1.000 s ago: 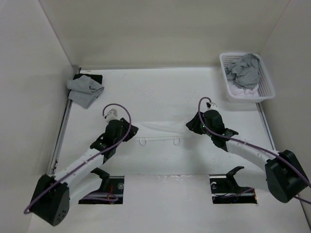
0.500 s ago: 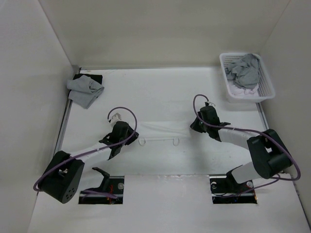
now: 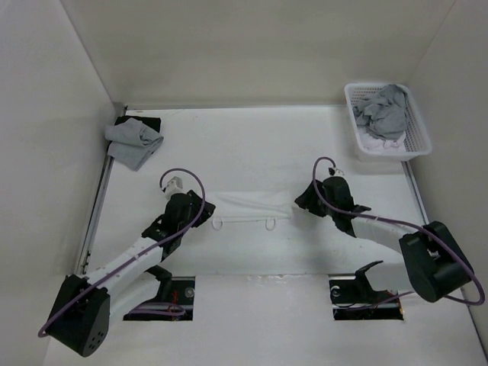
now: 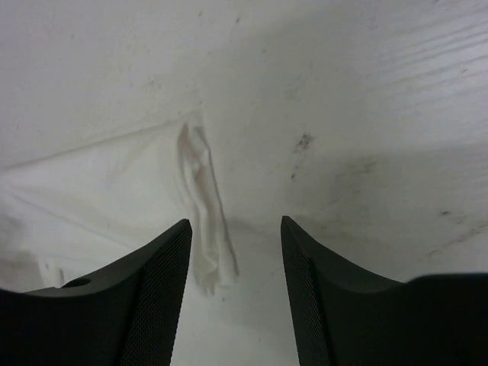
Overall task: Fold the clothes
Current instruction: Fold the tank top
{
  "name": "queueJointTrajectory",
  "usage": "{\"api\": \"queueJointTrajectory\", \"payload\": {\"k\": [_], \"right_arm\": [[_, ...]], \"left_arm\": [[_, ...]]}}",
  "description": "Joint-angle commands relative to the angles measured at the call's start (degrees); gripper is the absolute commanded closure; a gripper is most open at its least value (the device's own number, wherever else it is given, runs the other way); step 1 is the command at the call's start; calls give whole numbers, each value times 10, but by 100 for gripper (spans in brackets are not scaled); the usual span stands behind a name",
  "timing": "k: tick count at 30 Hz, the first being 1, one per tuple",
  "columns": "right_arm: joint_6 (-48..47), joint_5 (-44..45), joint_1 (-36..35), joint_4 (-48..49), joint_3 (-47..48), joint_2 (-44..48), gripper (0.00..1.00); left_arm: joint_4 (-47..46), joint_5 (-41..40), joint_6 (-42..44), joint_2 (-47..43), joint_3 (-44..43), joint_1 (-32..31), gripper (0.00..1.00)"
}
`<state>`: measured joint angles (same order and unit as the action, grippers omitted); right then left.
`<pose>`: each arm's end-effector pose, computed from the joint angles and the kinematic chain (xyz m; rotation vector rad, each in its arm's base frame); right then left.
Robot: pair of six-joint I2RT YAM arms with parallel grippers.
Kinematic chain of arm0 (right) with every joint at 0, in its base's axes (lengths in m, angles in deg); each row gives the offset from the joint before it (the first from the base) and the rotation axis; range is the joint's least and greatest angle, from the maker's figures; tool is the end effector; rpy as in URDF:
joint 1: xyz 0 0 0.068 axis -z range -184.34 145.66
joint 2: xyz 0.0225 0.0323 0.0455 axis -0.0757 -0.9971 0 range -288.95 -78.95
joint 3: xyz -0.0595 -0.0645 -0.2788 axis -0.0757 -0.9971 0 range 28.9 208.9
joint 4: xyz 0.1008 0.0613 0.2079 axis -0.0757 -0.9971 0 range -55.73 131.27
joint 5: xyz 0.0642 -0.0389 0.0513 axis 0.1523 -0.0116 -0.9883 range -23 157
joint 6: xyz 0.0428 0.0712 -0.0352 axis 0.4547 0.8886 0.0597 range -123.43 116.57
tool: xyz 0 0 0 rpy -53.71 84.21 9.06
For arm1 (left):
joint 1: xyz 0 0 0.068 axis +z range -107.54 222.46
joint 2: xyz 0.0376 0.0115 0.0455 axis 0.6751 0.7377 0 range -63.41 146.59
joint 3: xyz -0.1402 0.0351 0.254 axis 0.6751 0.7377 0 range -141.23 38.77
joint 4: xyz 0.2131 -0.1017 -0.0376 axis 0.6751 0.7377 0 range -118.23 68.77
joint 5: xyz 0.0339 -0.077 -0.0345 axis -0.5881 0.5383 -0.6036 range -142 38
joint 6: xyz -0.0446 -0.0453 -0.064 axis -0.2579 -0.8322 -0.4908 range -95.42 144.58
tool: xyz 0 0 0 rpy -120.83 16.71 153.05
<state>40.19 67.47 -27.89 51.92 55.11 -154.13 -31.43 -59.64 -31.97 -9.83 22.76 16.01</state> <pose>0.2377 0.1028 0.1650 0.4076 2.2780 0.6123 0.1750 -0.0751 0.1681 -0.6594 2.1477 -0.6727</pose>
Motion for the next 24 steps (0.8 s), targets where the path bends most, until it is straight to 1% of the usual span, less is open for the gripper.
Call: {"api": "queueJointTrajectory", "payload": {"k": [1,4,7,12,14,15,16,19,21,24], "right_arm": [[16,-60,-21,59,-25,12,44],[39,-80,-27,98,-37,-18,43],[58,-93,-29,130,-36,-58,49],[95,-94,-29,178,-28,-104,72],[103,-95,-29,188,-23,-112,85],[107,-93,-25,193,-26,-105,90],[109,-86,-21,198,-34,-88,93],[104,-66,5,173,-57,-13,96],[90,-56,26,119,-64,52,96],[56,-30,32,20,-50,147,96]], "left_arm": [[14,-17,14,-24,-34,-8,70],[0,-12,20,-11,-48,-7,70],[-18,-8,21,-5,-58,-11,70],[-30,-11,22,-14,-67,-17,70],[-32,-9,26,-9,-72,-17,70],[-32,-7,27,-5,-74,-18,70],[-32,-7,28,-2,-76,-21,70],[-41,-8,28,8,-79,-32,69],[-49,-7,26,20,-85,-43,69],[-58,-7,28,42,-100,-64,68]]}}
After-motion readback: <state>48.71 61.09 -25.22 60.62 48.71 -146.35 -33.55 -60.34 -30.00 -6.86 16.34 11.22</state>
